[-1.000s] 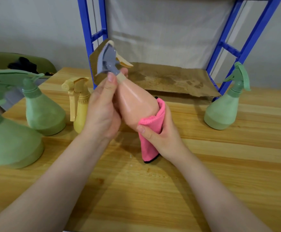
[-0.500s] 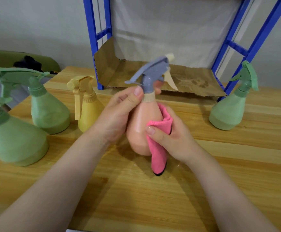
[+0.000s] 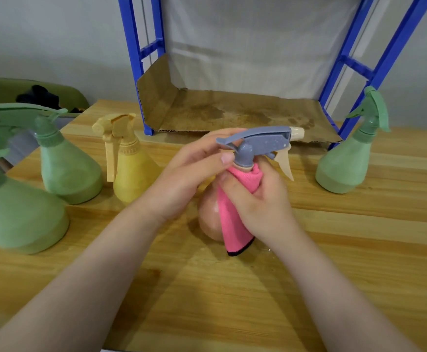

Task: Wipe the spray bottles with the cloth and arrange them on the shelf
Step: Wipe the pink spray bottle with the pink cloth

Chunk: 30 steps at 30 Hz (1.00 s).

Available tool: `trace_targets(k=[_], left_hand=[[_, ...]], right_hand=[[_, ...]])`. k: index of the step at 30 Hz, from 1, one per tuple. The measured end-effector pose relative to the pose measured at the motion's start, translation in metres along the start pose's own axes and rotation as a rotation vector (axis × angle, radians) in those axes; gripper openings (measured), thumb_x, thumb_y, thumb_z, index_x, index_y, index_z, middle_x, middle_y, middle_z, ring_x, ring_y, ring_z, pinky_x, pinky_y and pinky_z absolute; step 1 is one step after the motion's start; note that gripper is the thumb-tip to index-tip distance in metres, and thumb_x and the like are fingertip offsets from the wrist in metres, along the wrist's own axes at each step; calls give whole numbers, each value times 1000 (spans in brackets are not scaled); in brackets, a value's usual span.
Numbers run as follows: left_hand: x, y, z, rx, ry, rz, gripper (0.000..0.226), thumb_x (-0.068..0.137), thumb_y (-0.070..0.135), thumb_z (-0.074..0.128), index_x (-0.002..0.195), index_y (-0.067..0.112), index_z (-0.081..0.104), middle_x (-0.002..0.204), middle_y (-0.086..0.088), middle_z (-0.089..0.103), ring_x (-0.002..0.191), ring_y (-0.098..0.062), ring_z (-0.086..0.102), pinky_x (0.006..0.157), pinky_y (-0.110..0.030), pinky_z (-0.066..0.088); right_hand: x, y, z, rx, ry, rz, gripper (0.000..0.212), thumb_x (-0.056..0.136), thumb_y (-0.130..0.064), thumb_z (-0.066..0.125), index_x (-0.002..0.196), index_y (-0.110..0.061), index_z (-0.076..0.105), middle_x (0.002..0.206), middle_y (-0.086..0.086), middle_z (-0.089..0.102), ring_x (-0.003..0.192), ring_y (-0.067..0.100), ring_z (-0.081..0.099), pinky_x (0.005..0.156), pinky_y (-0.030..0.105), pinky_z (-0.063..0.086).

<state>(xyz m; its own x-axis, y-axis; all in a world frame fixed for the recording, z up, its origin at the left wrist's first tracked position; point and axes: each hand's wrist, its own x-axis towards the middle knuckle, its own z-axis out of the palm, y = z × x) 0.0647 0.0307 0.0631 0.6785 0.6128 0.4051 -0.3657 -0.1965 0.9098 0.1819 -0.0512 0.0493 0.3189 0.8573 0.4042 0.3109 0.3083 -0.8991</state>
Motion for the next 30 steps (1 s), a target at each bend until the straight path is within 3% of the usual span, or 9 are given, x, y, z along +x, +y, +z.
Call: trace_targets(k=[3, 6, 10, 14, 17, 21, 25, 27, 30], left_hand=[[-2, -6, 14, 13, 50, -40, 21, 88, 14, 65, 109, 14, 68, 104, 6, 73, 100, -8, 66, 88, -22, 50], [-2, -11, 17, -62, 124, -42, 17, 84, 23, 67, 100, 20, 74, 98, 3, 74, 95, -11, 67, 85, -23, 51], [-2, -7, 12, -186, 167, -44, 15, 88, 17, 64, 98, 9, 71, 91, -4, 73, 87, -15, 67, 83, -25, 54], [1, 2, 5, -294, 218, 6, 28, 83, 33, 71, 103, 13, 73, 99, -3, 73, 93, -16, 66, 90, -32, 54], [2, 10, 0, -313, 304, 53, 25, 83, 35, 61, 96, 22, 77, 99, 3, 73, 96, -13, 66, 102, -43, 48], [3, 16, -4, -402, 396, 81, 28, 93, 31, 52, 89, 26, 79, 98, 4, 74, 99, -16, 69, 107, -50, 45], [4, 18, -6, -529, 447, 117, 25, 91, 28, 55, 94, 22, 79, 101, 1, 74, 104, -18, 68, 105, -48, 47], [4, 20, -7, -602, 452, 139, 24, 88, 28, 58, 94, 19, 79, 100, 0, 73, 100, -16, 69, 104, -48, 48], [4, 23, -8, -698, 486, 136, 35, 99, 28, 48, 88, 16, 79, 93, 1, 74, 96, -14, 70, 100, -46, 50]], right_hand=[[-3, 2, 3, -170, 78, -63, 13, 81, -38, 64, 91, -39, 57, 88, -20, 66, 87, -3, 64, 73, 13, 47], [-3, 0, 2, -256, 81, -108, 20, 80, -33, 67, 89, -45, 52, 85, -24, 62, 85, -11, 60, 69, 2, 39], [2, -4, -6, -217, -46, -120, 31, 76, -48, 72, 101, -53, 55, 97, -25, 67, 94, -6, 63, 76, 10, 47], [3, 4, -13, -123, -131, -40, 51, 65, -59, 74, 109, -58, 48, 112, -31, 62, 105, -2, 62, 88, 25, 52], [1, 9, -15, -47, -178, 38, 64, 58, -62, 74, 113, -54, 42, 111, -46, 53, 106, -11, 57, 86, 19, 50], [0, 14, -14, 19, -242, 81, 92, 48, -81, 76, 125, -50, 36, 123, -17, 54, 112, 2, 58, 89, 28, 53], [0, 15, -13, 45, -291, 111, 96, 46, -84, 73, 127, -51, 33, 127, -21, 51, 115, -6, 55, 88, 19, 49], [0, 18, -13, 68, -301, 104, 99, 49, -80, 75, 132, -45, 33, 130, -19, 52, 119, -3, 55, 90, 19, 49], [-2, 22, -12, 109, -316, 98, 98, 54, -77, 76, 134, -41, 33, 132, -18, 53, 123, 1, 54, 93, 21, 48]])
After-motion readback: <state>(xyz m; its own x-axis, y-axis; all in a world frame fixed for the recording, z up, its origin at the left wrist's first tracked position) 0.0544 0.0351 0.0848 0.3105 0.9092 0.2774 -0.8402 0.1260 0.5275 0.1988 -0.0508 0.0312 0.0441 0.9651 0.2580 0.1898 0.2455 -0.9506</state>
